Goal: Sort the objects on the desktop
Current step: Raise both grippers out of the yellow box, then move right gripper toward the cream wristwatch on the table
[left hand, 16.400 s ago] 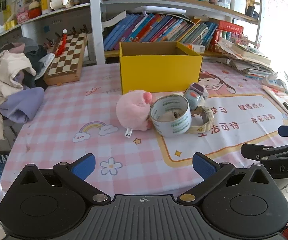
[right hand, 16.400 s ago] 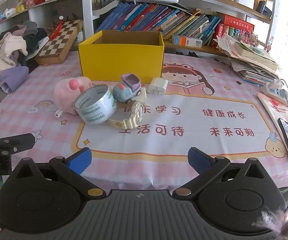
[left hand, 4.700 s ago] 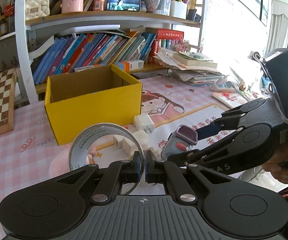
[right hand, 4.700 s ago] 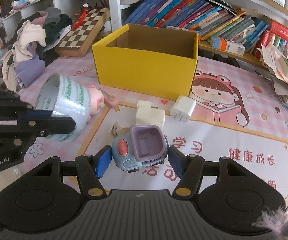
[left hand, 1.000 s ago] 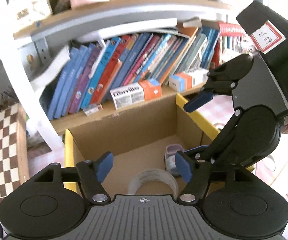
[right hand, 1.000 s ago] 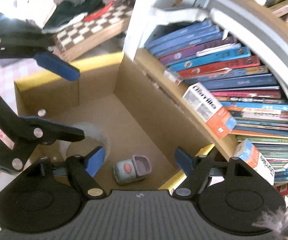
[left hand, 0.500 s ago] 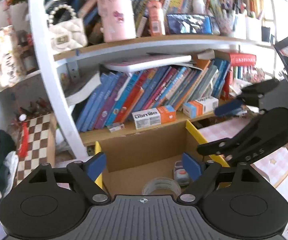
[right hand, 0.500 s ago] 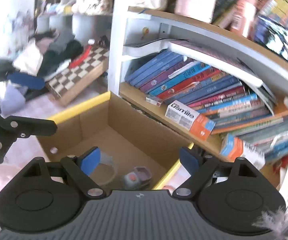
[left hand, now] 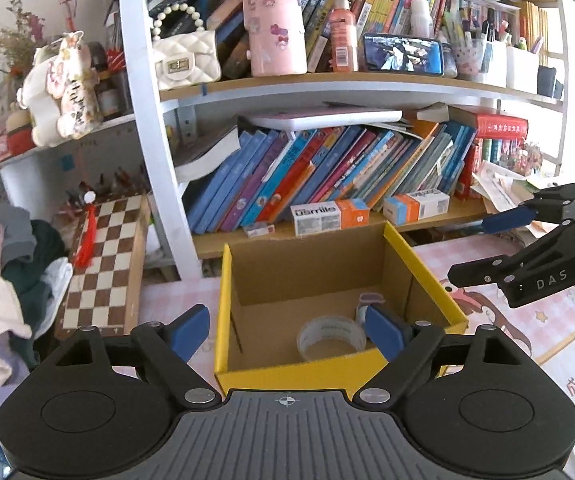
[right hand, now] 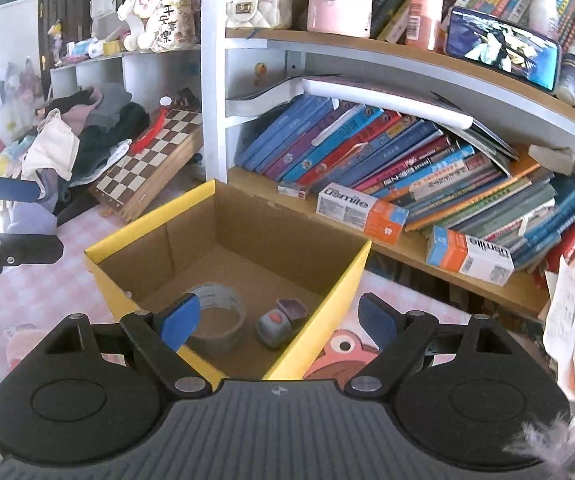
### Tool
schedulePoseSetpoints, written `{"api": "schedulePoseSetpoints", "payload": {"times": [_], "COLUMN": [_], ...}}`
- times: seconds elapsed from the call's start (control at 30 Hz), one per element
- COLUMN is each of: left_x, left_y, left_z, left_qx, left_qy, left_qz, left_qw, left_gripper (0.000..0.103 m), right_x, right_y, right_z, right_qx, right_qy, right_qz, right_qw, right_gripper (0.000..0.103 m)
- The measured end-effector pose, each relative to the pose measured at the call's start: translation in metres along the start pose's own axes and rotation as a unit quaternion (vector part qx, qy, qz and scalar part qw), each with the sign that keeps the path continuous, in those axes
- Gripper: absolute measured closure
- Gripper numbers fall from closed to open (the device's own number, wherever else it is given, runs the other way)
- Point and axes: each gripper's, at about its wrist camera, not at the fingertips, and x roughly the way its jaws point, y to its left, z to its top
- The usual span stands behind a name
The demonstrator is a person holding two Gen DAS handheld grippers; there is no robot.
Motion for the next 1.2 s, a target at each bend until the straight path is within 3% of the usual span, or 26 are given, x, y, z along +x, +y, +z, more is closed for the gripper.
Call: {"api": "schedulePoseSetpoints", "payload": {"times": [0.4, 0.53, 0.93, 1.2], "left_x": [-0.028, -0.031, -0.046, -0.059], "left_y": [-0.002, -0.001, 0.005, 0.019], "left_z": [-0.031, -0.045, -0.088, -0.108], "left_qx": [-0.030, -0.035, -0.019, -0.012], "left_qy": [-0.015, -0.002, 0.021, 0.028], "left_qz": [0.029, 0.028, -0.007, -0.026], "left_qw": [0.9990, 0.9990, 0.9996, 0.9992], "left_gripper": [0.015, 0.015, 0.015, 0.015], "right_x": [-0.015, -0.021, -0.040, -0.047], "right_y": [0.015, 0.022, 0.075, 0.118], "right_z": [-0.043, -0.058, -0.095, -0.115], "right_qx": [0.029, 0.055, 0.064, 0.088], "right_qy": [0.021, 0.034, 0.044, 0.068], "right_qz": [-0.021, -0.028, -0.084, -0.090], "right_qw": [0.999, 0.997, 0.993, 0.990], "right_gripper": [0.016, 0.016, 0.015, 0.015]}}
